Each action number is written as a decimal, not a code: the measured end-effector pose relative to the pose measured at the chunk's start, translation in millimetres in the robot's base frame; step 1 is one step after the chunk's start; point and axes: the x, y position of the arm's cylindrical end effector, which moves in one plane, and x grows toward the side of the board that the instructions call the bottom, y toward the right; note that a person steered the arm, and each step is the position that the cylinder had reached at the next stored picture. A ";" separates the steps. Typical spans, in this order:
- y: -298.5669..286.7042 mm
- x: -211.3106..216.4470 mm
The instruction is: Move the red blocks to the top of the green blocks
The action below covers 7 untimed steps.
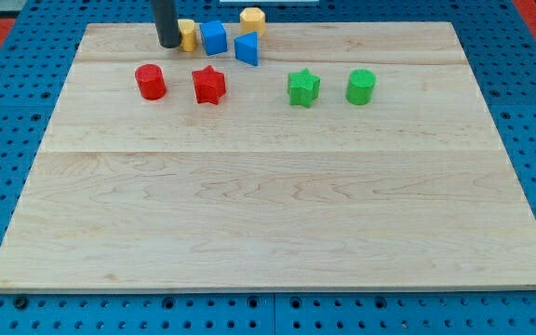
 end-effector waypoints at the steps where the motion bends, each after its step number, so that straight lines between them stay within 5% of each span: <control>1: -69.0 14.8; 3: -88.7 67.0; 7: 67.1 87.9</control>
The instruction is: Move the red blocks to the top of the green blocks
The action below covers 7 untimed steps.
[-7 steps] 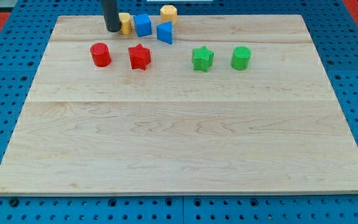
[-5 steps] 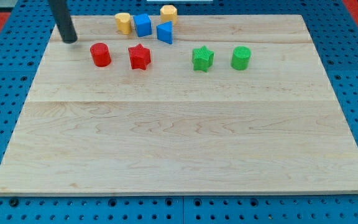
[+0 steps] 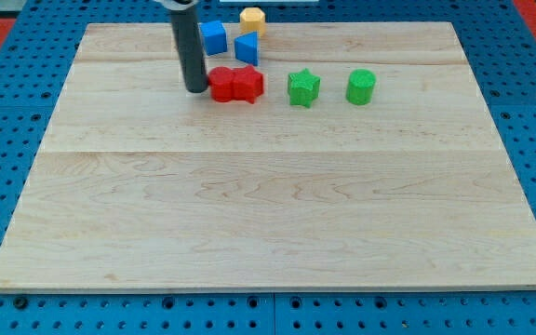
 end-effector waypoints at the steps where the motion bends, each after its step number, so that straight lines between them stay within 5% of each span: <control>1: 41.4 0.0; 4: 142.2 10.0; 7: 121.5 -20.5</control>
